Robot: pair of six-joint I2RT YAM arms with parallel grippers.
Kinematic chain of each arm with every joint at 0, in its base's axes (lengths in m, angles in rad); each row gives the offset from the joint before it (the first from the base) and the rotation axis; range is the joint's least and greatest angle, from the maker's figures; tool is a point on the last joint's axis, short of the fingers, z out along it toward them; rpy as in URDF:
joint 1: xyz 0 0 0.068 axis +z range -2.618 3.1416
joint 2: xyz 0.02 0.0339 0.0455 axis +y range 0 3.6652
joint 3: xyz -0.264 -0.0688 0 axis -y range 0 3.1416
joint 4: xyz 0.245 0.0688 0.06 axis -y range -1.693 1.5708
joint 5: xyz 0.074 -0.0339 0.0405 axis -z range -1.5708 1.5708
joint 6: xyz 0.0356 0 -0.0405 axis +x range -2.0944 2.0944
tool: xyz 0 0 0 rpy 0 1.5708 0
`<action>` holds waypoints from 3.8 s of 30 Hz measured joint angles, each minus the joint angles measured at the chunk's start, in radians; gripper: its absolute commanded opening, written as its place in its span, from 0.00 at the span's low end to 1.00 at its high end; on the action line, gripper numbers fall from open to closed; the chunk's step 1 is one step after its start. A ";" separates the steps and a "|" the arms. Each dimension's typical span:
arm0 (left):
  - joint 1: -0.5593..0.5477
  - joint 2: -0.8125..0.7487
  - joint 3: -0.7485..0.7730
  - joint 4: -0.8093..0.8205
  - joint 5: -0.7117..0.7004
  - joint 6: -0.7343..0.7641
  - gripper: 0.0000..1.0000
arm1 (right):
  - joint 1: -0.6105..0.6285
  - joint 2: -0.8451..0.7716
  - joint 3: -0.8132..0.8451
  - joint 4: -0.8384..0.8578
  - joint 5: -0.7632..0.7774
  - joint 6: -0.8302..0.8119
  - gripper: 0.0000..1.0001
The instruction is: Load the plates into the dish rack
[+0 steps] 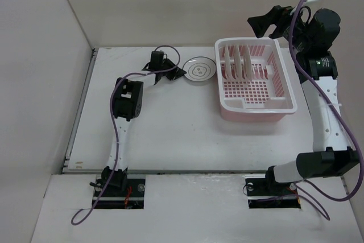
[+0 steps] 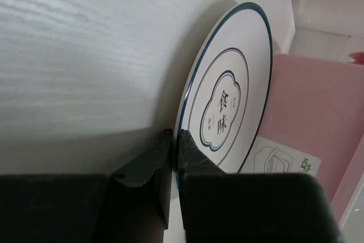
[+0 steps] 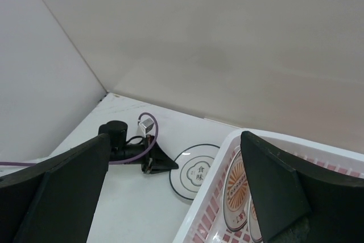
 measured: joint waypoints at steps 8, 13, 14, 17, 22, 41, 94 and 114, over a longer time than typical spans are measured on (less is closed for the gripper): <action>0.057 -0.240 -0.238 -0.126 -0.129 0.095 0.00 | 0.113 0.050 0.013 -0.021 0.031 -0.146 1.00; 0.103 -0.346 -0.104 -0.496 -0.327 0.205 0.00 | 0.378 0.152 0.022 -0.127 0.189 -0.451 1.00; 0.106 -0.351 -0.047 -0.574 -0.366 0.227 0.00 | 0.429 0.177 0.023 -0.148 0.218 -0.507 1.00; 0.101 -0.371 0.069 -0.757 -0.434 0.268 0.00 | 0.572 0.257 0.028 -0.218 0.295 -0.666 0.98; 0.095 -0.520 -0.012 -0.916 -0.392 0.272 0.00 | 0.706 0.362 0.036 -0.298 0.345 -0.822 0.97; 0.114 -0.880 -0.188 -1.009 -0.193 0.213 0.00 | 0.812 0.452 0.029 -0.267 0.446 -0.907 0.64; 0.226 -0.952 -0.527 -0.531 -0.040 0.329 1.00 | -0.132 0.138 -0.332 0.144 0.048 -0.222 0.00; 0.226 -0.898 -0.493 -0.551 -0.029 0.388 1.00 | -0.153 0.303 -0.318 0.043 0.102 -0.357 0.00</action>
